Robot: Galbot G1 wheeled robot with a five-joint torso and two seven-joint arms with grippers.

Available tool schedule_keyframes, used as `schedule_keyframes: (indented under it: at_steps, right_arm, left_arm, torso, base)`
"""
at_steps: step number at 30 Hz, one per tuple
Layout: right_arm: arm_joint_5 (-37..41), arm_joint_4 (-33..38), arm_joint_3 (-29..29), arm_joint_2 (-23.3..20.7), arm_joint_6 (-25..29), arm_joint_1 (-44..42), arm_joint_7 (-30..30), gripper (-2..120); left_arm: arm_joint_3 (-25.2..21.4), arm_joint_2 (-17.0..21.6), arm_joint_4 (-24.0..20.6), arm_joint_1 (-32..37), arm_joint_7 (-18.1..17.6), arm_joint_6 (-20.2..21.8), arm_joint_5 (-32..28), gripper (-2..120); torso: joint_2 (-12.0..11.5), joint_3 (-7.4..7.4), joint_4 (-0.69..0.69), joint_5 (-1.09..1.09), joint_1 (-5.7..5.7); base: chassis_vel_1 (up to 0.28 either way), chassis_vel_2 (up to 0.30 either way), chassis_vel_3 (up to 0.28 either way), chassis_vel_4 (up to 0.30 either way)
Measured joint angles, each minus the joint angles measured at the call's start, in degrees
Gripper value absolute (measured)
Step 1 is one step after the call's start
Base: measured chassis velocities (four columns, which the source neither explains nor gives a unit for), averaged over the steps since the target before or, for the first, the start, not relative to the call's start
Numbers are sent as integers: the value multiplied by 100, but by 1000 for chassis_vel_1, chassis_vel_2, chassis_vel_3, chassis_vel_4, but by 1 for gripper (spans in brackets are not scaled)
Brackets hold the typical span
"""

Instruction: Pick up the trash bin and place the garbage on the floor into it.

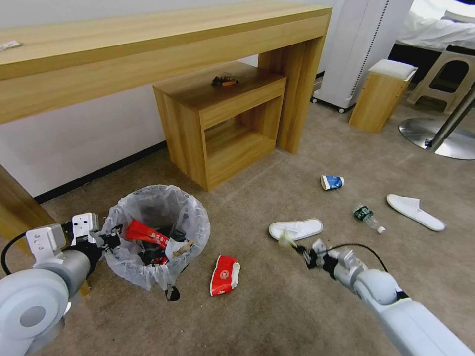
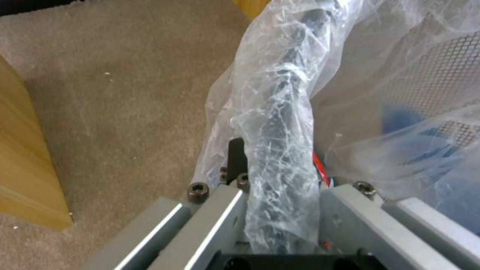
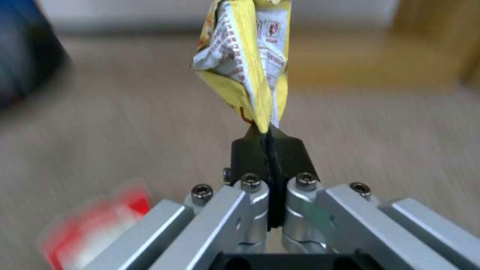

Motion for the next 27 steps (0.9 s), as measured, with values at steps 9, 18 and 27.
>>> schedule_keyframes:
  at_steps: [9,18,27]
  right_arm:
    - [1010,292,-297,12,821,343,-764,0]
    - [1857,498,-872,163,1209,868,-1549,0]
    - [2126,363,-1918,539,1340,1882,-1711,0]
  left_arm:
    - [38,-3,-60,78,-2,3,-20,0]
    - [106,-27,-82,67,37,4,-89,0]
    - [150,-53,-45,-9,81,4,-125,0]
  torso:
    - [0,0,0,0,0]
    - [0,0,0,0,0]
    - [0,0,0,0,0]
  base:
    - [0,0,0,0]
    - [0,0,0,0]
    - [0,0,0,0]
